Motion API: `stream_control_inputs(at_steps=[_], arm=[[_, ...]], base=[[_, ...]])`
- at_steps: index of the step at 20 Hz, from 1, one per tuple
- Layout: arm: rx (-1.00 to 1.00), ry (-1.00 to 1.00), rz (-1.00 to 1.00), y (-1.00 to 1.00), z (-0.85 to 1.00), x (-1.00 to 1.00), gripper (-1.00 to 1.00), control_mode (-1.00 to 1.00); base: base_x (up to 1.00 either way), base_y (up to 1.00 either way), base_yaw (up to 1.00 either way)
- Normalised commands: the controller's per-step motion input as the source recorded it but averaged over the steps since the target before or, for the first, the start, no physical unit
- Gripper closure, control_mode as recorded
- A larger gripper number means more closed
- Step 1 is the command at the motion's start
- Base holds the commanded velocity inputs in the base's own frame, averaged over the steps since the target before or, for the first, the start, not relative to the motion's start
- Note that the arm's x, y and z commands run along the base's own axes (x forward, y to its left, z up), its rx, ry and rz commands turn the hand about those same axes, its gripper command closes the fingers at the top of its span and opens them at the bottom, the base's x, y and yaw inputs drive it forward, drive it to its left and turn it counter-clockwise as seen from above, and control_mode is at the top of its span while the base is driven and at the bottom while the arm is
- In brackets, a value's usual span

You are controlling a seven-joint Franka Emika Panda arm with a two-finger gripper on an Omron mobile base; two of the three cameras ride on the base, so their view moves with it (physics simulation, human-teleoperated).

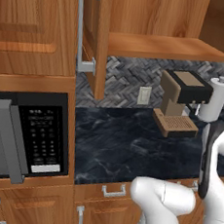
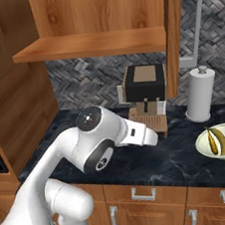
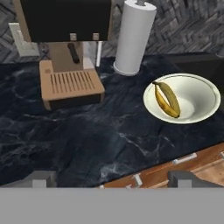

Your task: Pick the bananas from the cabinet and place them in one bowl. Pick the garlic from the sink and place it in the other bowl.

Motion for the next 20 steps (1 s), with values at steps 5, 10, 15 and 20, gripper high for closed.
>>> stream_control_inputs(at_steps=[5,10,15,20], arm=[[0.00,0.06,0.02,0.26,0.61,-0.27,-1.00,-1.00],[0.01,0.06,0.10,0.22,0.39,-0.53,-1.00,-1.00],[0.00,0.05,0.11,0.50,0.07,-0.62,-1.00,-1.00],[0.00,0.00,0.00,0.72,0.07,-0.47,-1.00,-1.00]], base=[[0.00,0.00,0.00],[0.00,0.00,0.00],[0.00,0.00,0.00],[0.00,0.00,0.00]])
